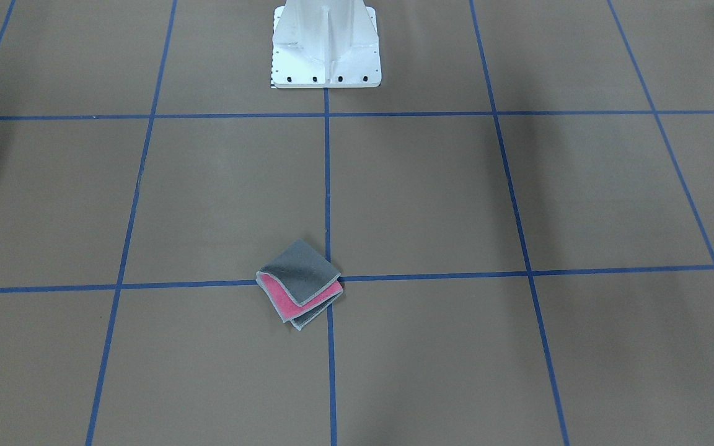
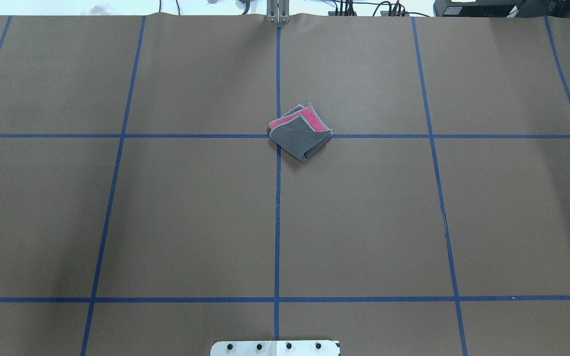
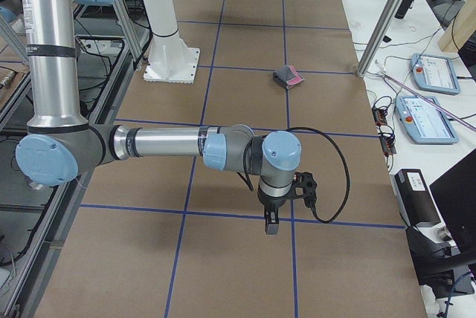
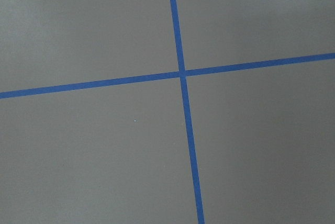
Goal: Fold towel twice with both arms
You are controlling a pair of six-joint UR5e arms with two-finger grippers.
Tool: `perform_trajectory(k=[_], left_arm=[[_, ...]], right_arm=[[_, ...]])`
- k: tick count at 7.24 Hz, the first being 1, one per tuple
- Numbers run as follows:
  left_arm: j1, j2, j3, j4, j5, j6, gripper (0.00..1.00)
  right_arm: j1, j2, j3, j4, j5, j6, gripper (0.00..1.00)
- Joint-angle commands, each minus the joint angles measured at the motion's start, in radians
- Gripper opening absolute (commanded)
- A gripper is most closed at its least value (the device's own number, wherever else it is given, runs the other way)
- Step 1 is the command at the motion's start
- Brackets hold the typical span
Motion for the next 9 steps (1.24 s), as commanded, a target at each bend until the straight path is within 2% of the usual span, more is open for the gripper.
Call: perform_trajectory(k=[1,9], left_arm=[[0.0,0.001,0.0,0.0,0.0,-0.001,1.0],[0.0,0.001,0.001,0.0,0.0,0.001,1.0]], right_arm=[[0.0,0.0,0.0,0.0,0.002,-0.001,1.0],[0.0,-0.011,-0.006,0.0,0.024,-0.002,1.0]])
